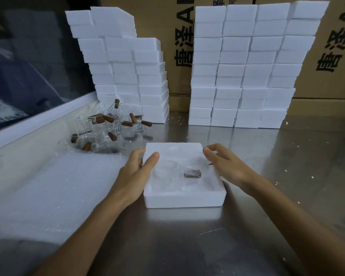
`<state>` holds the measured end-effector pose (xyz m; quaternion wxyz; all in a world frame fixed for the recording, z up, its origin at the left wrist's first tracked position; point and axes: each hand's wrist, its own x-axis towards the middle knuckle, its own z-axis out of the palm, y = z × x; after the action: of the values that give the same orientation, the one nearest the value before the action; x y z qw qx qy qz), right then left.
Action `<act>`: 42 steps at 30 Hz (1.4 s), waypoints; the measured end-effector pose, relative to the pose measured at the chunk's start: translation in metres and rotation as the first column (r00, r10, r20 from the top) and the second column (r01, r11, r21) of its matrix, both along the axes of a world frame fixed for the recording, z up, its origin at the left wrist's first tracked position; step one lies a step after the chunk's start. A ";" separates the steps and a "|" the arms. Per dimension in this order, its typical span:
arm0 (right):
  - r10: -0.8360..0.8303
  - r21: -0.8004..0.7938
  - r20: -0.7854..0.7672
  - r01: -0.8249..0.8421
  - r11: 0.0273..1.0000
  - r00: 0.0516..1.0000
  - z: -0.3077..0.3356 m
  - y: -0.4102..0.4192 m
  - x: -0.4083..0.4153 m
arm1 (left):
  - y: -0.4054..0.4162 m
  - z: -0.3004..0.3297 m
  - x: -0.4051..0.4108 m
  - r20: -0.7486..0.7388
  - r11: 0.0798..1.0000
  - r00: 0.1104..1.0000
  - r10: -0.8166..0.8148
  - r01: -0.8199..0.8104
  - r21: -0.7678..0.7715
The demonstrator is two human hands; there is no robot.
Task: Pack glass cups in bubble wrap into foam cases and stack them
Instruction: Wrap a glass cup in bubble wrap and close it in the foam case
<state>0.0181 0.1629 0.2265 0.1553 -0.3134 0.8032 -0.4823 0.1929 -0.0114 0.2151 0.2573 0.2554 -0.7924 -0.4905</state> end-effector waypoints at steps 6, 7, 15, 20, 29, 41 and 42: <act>-0.132 -0.252 -0.121 0.098 0.963 0.984 0.028 0.002 0.011 | 0.003 0.017 0.001 -0.315 0.998 0.947 0.054 -0.055 0.006; -0.169 -0.299 -0.128 0.124 0.946 0.977 0.033 0.003 0.013 | 0.004 0.021 0.002 -0.356 0.996 0.932 0.074 -0.084 -0.010; -0.221 -0.320 -0.066 0.189 0.928 0.973 0.050 0.011 0.023 | 0.005 0.027 0.005 -0.503 0.997 0.863 0.054 -0.077 -0.025; -0.176 -0.182 -0.044 0.166 0.969 0.983 0.051 0.015 0.021 | 0.005 0.017 0.005 -0.436 0.987 0.900 -0.031 -0.040 -0.153; -0.090 -0.019 -0.069 0.089 0.996 0.994 0.042 0.015 0.012 | 0.003 0.008 0.000 -0.357 0.989 0.934 -0.007 -0.048 -0.143; 0.147 0.185 0.007 -0.145 0.972 0.989 0.045 0.023 0.006 | -0.011 0.009 0.003 -0.100 0.979 0.986 -0.136 0.119 -0.163; 0.175 0.210 0.016 -0.174 0.962 0.984 0.045 0.026 0.004 | -0.014 0.010 0.006 -0.062 0.977 0.982 -0.180 0.171 -0.131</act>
<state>0.0223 0.1885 0.2717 0.2284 -0.3653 0.8191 -0.3787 0.1986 -0.0253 0.2247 0.2576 0.1498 -0.8309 -0.4699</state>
